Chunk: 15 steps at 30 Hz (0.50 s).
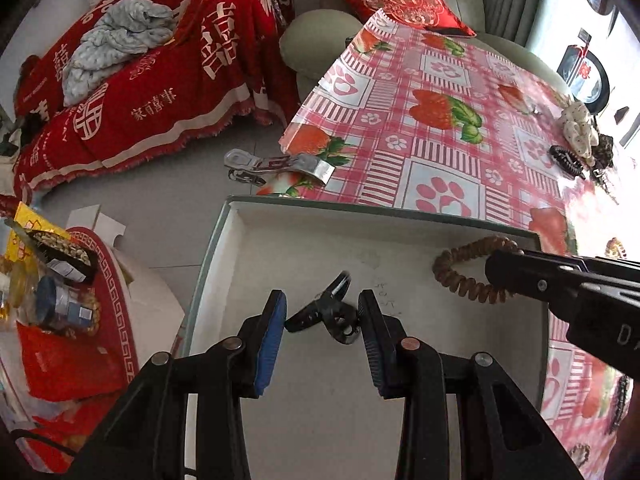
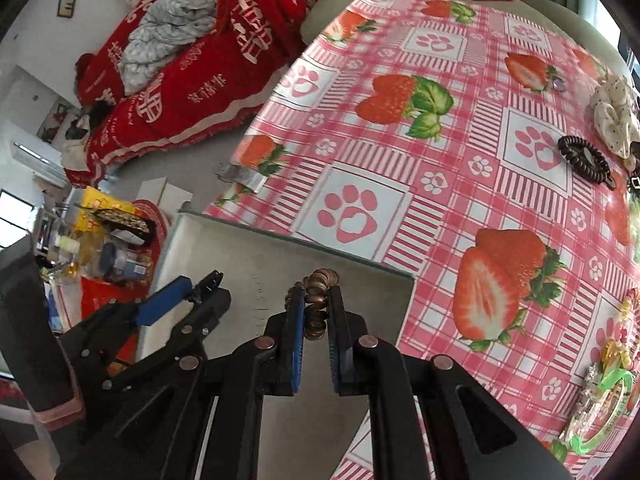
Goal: Organize jewelry
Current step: 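Move the black clip into the tray with left tool while right drops coil tie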
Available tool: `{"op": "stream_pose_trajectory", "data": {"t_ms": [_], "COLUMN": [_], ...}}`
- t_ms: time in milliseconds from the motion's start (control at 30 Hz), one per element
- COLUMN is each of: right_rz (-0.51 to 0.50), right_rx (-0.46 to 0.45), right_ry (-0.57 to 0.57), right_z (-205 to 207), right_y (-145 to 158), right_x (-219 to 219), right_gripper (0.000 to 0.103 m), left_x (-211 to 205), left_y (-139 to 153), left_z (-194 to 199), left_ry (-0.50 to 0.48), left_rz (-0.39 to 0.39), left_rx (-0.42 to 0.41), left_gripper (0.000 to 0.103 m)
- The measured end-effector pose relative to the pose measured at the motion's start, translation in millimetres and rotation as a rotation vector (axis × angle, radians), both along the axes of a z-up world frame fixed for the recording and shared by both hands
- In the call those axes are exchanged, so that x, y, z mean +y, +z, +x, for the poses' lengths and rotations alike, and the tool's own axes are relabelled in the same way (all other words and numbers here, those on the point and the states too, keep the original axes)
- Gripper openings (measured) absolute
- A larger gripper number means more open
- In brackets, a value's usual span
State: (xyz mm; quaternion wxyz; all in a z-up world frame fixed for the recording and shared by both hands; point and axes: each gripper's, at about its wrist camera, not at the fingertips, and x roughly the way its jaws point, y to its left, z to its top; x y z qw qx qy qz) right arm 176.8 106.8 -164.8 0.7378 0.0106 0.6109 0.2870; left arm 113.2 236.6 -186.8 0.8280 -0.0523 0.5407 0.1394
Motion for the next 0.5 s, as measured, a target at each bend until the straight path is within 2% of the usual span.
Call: {"op": "stream_pose_trajectory", "data": {"t_ms": [167, 267, 300, 433, 500], "right_rz": [-0.029, -0.042, -0.05, -0.071, -0.082], "right_rx": [0.01, 0.029, 0.034, 0.048, 0.045], "right_ry": [0.004, 0.001, 0.001, 0.007, 0.007], "right_z": [2, 2, 2, 3, 2], "right_y": [-10, -17, -19, -25, -25], "right_x": [0, -1, 0, 2, 5], "right_gripper": [0.011, 0.012, 0.012, 0.013, 0.021], "left_x": [-4, -5, -5, -5, -4], "left_y": [-9, -11, -11, -11, -10], "left_z": [4, 4, 4, 3, 2], "left_ry": [-0.014, -0.008, -0.011, -0.017, -0.014], "left_rz": [0.024, 0.049, 0.051, 0.061, 0.055], "left_rx": [0.03, 0.038, 0.039, 0.054, 0.059], "left_gripper": [0.045, 0.061, 0.063, 0.063, 0.063]}}
